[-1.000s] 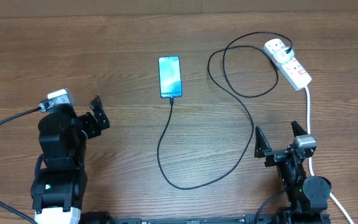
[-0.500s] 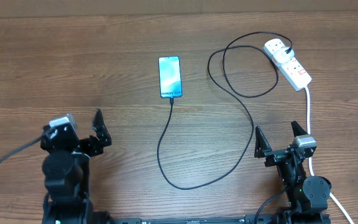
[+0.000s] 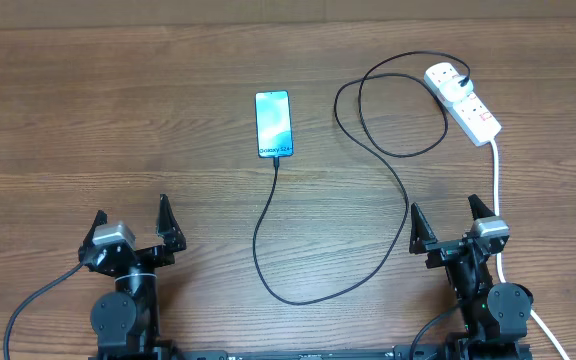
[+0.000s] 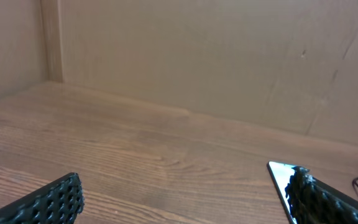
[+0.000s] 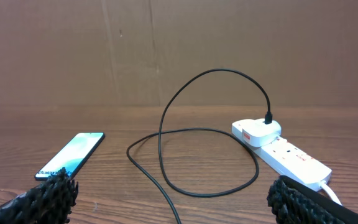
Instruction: Plug charger to phone and switch on socket
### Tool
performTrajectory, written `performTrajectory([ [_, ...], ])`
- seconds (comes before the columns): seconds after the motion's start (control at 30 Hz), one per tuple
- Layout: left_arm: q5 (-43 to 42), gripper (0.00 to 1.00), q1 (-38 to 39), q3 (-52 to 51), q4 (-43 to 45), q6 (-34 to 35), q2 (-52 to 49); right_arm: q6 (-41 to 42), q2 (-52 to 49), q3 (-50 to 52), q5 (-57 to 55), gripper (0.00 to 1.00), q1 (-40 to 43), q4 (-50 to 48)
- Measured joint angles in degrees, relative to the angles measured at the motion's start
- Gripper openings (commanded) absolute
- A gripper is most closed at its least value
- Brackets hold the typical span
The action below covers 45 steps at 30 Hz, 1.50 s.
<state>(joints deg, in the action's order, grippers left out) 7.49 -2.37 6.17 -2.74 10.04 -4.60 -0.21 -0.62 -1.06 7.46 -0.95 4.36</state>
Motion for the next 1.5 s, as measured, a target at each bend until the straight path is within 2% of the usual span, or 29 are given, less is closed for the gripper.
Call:
performTrajectory([
  [0.2, 0.0, 1.00, 0.0, -4.8, 2.8, 0.0, 3.6, 0.0, 0.0, 0.0, 0.0, 1.00, 0.0, 0.0],
  [0.7, 0.0, 1.00, 0.0, -5.7, -1.0, -6.0, 3.7, 0.0, 0.0, 0.0, 0.0, 1.00, 0.0, 0.0],
  [1.5, 0.0, 1.00, 0.0, -5.7, -1.0, -6.0, 3.7, 0.0, 0.0, 0.0, 0.0, 1.00, 0.0, 0.0],
])
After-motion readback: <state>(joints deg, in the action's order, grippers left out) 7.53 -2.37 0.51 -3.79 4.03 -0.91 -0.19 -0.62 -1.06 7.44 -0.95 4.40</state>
